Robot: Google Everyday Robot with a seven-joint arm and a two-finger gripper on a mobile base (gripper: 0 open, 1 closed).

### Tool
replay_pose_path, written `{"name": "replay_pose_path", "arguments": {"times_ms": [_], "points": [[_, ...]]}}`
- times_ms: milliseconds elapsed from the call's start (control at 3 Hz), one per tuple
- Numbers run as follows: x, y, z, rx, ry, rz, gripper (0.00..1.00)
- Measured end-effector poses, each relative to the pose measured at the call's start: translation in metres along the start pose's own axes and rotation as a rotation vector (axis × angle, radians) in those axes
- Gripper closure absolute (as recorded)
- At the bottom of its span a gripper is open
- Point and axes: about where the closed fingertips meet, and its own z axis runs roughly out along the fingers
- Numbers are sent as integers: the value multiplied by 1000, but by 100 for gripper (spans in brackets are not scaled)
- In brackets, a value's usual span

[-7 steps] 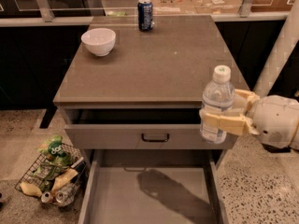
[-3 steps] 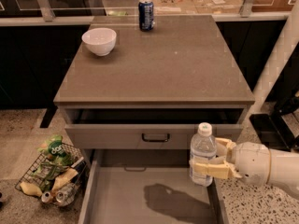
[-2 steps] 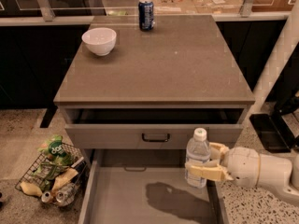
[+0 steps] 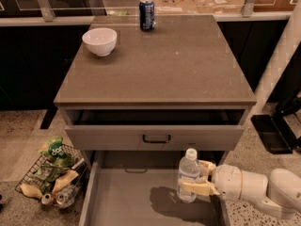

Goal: Place blue plastic bottle into middle drawer

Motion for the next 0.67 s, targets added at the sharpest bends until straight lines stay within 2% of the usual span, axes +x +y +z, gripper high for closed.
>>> {"name": "replay_pose_path", "arguments": {"times_ms": [333,667], "points": [[34,0,27,-42,6,1,100],[62,-4,68,-95,23,-1,100]]}}
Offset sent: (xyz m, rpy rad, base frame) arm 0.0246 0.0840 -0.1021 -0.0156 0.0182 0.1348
